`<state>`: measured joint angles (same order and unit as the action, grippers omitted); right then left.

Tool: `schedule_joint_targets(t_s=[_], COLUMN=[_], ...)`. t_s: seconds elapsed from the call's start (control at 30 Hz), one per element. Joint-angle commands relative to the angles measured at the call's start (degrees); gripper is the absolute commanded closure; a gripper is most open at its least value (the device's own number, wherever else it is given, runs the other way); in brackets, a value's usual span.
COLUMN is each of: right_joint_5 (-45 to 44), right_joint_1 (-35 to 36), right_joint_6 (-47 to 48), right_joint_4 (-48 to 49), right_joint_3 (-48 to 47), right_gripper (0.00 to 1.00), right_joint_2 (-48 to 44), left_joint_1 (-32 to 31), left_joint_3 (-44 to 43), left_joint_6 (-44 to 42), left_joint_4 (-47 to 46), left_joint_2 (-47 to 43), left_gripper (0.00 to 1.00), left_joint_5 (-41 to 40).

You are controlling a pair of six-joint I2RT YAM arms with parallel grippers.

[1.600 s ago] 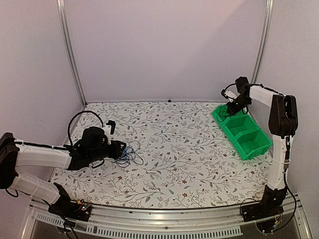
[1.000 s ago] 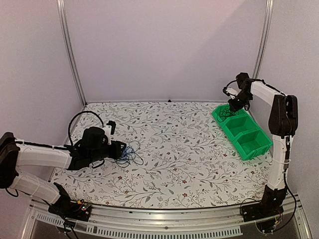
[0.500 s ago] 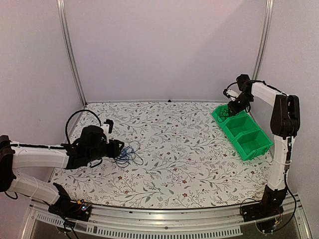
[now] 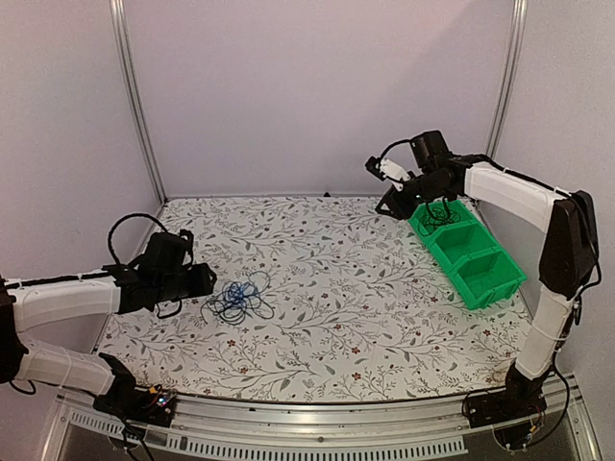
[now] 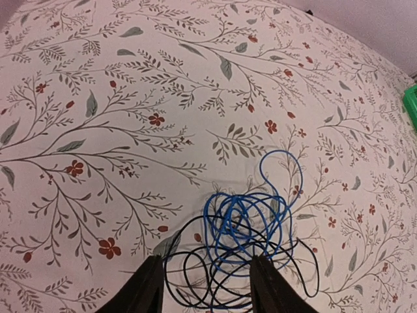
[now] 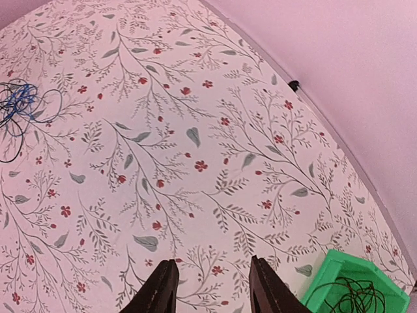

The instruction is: Untangle the cables

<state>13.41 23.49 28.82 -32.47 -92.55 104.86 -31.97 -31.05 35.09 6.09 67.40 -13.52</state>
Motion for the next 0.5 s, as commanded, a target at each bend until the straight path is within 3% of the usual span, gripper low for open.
schedule_joint_targets(t_s=[0.0, 0.2, 0.47], right_joint_5=[3.66, 6.42, 8.27], right_joint_1=[7.22, 17.41, 27.92], right_joint_6=[1.15, 0.88, 1.22], right_joint_4=[4.5, 4.27, 5.76], right_joint_3=[0.24, -4.96, -10.2], right_gripper=[0.59, 0.59, 0.61], right_joint_2=[2.82, 10.3, 17.53], left_joint_1=[1.81, 3.75, 5.2], left_joint_3=[0.07, 1.23, 5.71], left_joint_6=[6.12, 10.12, 15.33], left_joint_4=[6.8, 10.45, 11.29], left_joint_2=[-3.98, -7.0, -5.52], left_gripper=[0.54, 0.54, 0.67], left_joint_5=[0.23, 2.69, 9.1])
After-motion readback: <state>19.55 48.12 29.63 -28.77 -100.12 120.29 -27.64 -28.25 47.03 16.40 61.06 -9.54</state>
